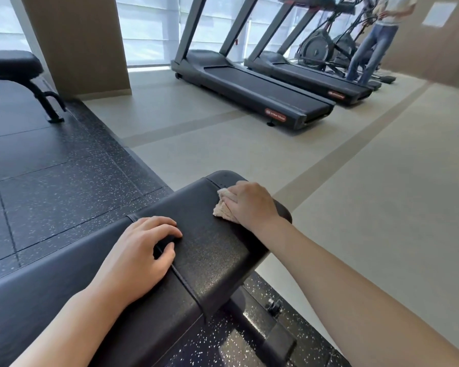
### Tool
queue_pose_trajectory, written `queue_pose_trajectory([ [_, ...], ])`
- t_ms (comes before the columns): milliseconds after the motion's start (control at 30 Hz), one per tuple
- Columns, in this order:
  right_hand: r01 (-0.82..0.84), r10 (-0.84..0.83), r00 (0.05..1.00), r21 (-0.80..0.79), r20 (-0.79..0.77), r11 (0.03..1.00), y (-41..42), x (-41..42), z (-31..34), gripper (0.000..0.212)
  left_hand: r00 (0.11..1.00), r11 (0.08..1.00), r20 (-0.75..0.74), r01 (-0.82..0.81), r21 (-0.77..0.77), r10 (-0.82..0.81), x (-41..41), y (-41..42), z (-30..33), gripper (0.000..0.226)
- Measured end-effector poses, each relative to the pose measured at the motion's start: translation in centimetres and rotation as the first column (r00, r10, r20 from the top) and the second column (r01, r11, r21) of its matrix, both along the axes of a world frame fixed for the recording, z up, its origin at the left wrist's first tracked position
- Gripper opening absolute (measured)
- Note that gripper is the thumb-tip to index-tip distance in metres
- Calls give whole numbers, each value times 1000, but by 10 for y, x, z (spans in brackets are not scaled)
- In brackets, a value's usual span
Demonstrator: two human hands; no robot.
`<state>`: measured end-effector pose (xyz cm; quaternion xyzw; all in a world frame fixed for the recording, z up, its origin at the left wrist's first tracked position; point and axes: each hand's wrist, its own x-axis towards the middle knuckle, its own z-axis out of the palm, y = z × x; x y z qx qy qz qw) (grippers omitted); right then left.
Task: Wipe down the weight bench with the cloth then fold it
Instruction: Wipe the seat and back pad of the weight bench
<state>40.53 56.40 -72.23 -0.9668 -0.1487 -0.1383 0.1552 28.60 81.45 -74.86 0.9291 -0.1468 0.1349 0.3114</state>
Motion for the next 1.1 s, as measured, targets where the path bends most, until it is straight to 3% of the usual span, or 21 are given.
queue_pose_trajectory([
  [267, -128, 130, 991, 94, -24, 987, -33, -84, 0, 10, 1000, 1000, -25, 16, 8, -16, -1, 4, 0, 27],
  [400, -163, 172, 984, 148, -48, 975, -48, -119, -2, 25, 1000, 1000, -27, 11, 10, -11, -3, 4, 0, 28],
  [500, -179, 185, 981, 103, -50, 978, -43, -104, -3, 8, 1000, 1000, -28, 9, 12, -8, -2, 3, -1, 25],
  [667, -106, 106, 994, 28, -19, 994, 3, -24, -4, 28, 1000, 1000, -28, 1, 14, -1, -2, 2, -3, 24],
  [833, -15, 16, 999, 17, -46, 1000, 57, 40, -5, 36, 999, 1000, -33, 9, 17, -8, -5, 3, -2, 25],
  [933, -6, 7, 1000, 16, -24, 1000, 59, 33, -4, 38, 999, 1000, -38, 1, 13, -1, -6, 4, -1, 22],
  [1100, -224, 226, 974, 71, -17, 972, 29, -46, -1, 19, 998, 1000, -52, -23, 10, 23, -11, 2, 4, 23],
])
